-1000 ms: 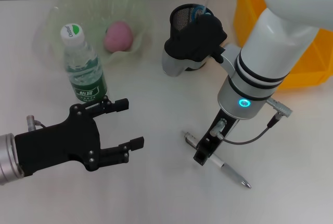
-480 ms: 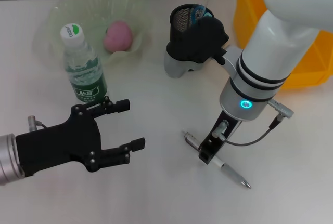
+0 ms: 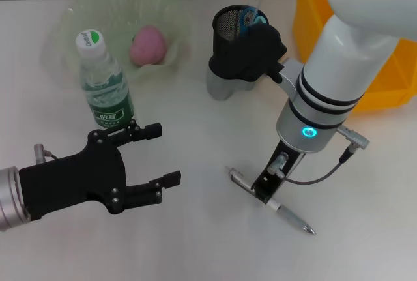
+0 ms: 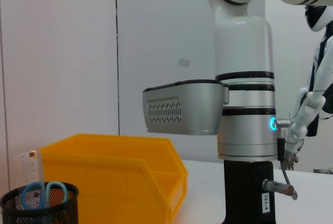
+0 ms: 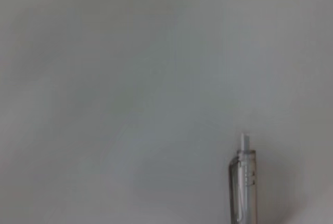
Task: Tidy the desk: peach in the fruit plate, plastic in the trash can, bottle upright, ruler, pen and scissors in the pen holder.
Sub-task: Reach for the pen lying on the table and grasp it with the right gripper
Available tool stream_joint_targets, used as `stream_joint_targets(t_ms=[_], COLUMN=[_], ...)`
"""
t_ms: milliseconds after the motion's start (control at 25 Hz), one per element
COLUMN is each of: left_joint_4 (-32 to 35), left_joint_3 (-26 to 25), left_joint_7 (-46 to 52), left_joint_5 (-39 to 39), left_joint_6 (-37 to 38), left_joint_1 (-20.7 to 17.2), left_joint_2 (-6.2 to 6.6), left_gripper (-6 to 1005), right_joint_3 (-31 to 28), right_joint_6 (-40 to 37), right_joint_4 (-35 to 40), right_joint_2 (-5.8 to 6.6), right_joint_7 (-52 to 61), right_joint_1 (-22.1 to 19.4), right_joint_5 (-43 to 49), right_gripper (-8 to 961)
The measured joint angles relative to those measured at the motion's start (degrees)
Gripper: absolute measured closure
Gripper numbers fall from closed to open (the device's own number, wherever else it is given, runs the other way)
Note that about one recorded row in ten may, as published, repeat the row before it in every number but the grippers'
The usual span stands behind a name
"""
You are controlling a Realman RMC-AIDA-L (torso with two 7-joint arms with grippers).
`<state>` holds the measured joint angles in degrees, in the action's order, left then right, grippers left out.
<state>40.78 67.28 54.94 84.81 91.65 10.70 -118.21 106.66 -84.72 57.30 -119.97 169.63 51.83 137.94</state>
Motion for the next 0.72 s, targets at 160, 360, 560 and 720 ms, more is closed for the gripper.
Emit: stream_joint_targets(t_ms=[160,360,560,720], left_joint_4=[0.0,0.0,0.0,0.0], left_joint_3=[0.0,0.0,0.0,0.0], left_joint_7=[0.0,0.0,0.0,0.0], left_joint_5=[0.0,0.0,0.0,0.0], left_joint_6=[-0.1,0.0,0.1,0.1], left_joint_1=[0.2,0.4,0.5,0.5], left_joint_2=[0.00,0.00,0.00,0.00], left_gripper=[199,199,199,199], right_joint_3=[0.1,-0.2,-0.3,-1.1], right_joint_6=[0.0,0.0,-1.2,-2.4], right_joint_4=[-1.0,-1.1,2.2,3.6], right_joint_2=[0.00,0.00,-0.01,-0.01], right_joint_7=[0.0,0.0,0.0,0.0], right_joint_1=[0.5,0.3,-1.2,-1.9], right_joint_5=[0.0,0.0,0.6,1.9], right_gripper=[732,866,869,871])
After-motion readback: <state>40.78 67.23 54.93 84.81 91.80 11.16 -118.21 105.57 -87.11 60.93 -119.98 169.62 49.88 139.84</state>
